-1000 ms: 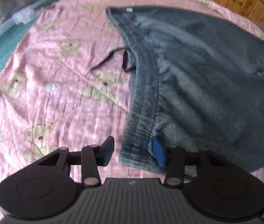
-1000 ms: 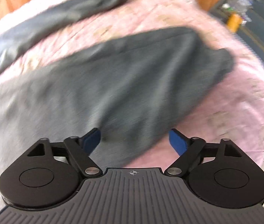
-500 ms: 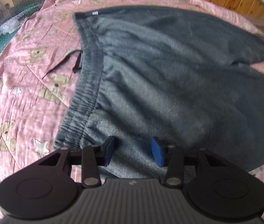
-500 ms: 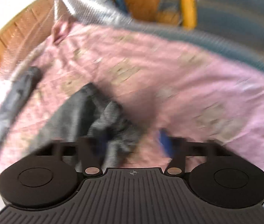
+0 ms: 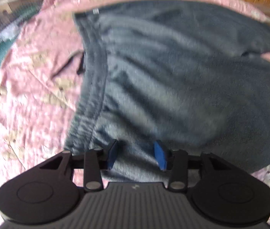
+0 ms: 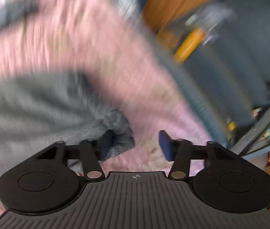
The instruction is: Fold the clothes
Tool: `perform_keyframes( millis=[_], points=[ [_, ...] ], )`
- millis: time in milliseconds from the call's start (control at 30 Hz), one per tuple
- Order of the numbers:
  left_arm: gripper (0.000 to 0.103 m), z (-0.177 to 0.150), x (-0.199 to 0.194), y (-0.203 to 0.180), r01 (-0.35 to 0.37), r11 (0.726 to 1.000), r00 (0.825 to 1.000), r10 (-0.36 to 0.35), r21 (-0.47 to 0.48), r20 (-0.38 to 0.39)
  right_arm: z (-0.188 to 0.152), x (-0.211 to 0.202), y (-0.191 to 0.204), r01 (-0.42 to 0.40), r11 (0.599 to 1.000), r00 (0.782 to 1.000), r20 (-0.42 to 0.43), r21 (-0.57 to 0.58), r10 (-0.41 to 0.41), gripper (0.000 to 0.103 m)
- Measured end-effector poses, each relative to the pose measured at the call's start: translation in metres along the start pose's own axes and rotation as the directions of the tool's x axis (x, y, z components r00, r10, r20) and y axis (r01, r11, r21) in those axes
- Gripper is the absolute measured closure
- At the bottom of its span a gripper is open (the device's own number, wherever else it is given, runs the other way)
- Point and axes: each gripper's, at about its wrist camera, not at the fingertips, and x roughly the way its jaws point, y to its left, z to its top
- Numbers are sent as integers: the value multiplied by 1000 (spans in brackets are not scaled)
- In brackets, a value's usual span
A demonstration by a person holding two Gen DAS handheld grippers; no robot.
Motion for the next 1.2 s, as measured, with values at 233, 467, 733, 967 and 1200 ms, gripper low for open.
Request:
perform_keyframes(
  millis=[233,467,733,967,1200],
  points=[
    [59,-17,16,14,24,998,1000,-25,-60,-7,-12,-20,36,-244,970,968,66,19,242,49],
    [63,-44,0,33,14,1000,1000,-14,-15,-11,-29,41,-7,-4,990,982,-188,144,31,43],
    [59,-12,-35,37,82,993,992,-72,-87,108,6,-15,-22,5,988,997,74,156,-17,48],
    [57,-4,6,26,128,989,990,-122,-75,71,-21,-7,46,-368,922,920,-101,119,380,41],
    [64,-42,6,48,114,986,993,-110,-121,37,-46,24,27,-131,973,944,-277,191,181,40]
  ],
)
